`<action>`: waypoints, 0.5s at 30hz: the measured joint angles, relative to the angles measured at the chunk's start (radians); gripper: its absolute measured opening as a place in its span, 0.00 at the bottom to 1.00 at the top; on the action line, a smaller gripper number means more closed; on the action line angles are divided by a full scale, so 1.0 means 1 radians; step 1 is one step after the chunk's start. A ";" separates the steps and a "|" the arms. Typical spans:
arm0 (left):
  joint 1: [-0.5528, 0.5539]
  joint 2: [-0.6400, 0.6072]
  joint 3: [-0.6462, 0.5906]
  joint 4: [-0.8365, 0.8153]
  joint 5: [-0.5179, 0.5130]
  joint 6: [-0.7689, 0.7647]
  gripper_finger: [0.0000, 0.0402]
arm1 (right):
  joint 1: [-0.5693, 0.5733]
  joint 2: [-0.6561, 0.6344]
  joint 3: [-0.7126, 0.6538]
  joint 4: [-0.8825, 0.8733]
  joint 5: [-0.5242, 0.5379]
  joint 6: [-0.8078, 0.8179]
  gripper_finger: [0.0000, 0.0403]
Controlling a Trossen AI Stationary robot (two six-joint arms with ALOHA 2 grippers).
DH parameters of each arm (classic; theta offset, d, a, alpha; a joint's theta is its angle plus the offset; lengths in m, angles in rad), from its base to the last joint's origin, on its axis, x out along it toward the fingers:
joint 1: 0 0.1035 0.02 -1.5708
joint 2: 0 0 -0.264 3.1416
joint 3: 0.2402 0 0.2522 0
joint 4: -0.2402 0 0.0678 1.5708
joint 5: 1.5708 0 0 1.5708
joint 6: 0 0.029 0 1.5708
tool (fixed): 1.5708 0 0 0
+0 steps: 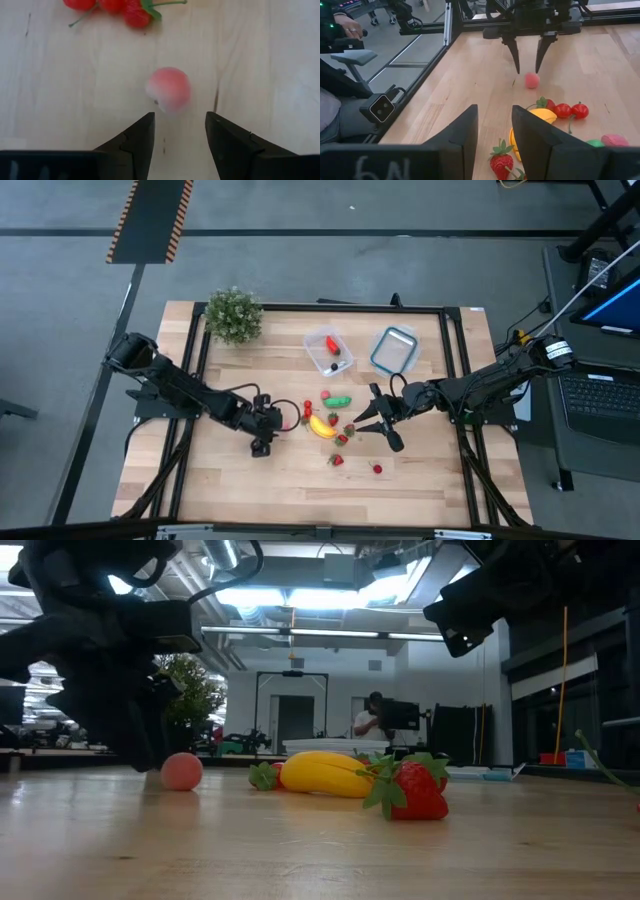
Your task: Pick and placing Produce into tupperware
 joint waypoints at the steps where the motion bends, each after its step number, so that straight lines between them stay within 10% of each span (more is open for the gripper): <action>1: 0.004 0.000 0.000 0.000 0.000 0.000 0.42 | 0.000 0.000 0.000 0.000 0.000 0.000 0.30; 15: 0.024 0.000 0.000 0.045 0.006 0.008 0.42 | 0.000 0.000 0.000 -0.001 0.000 0.000 0.30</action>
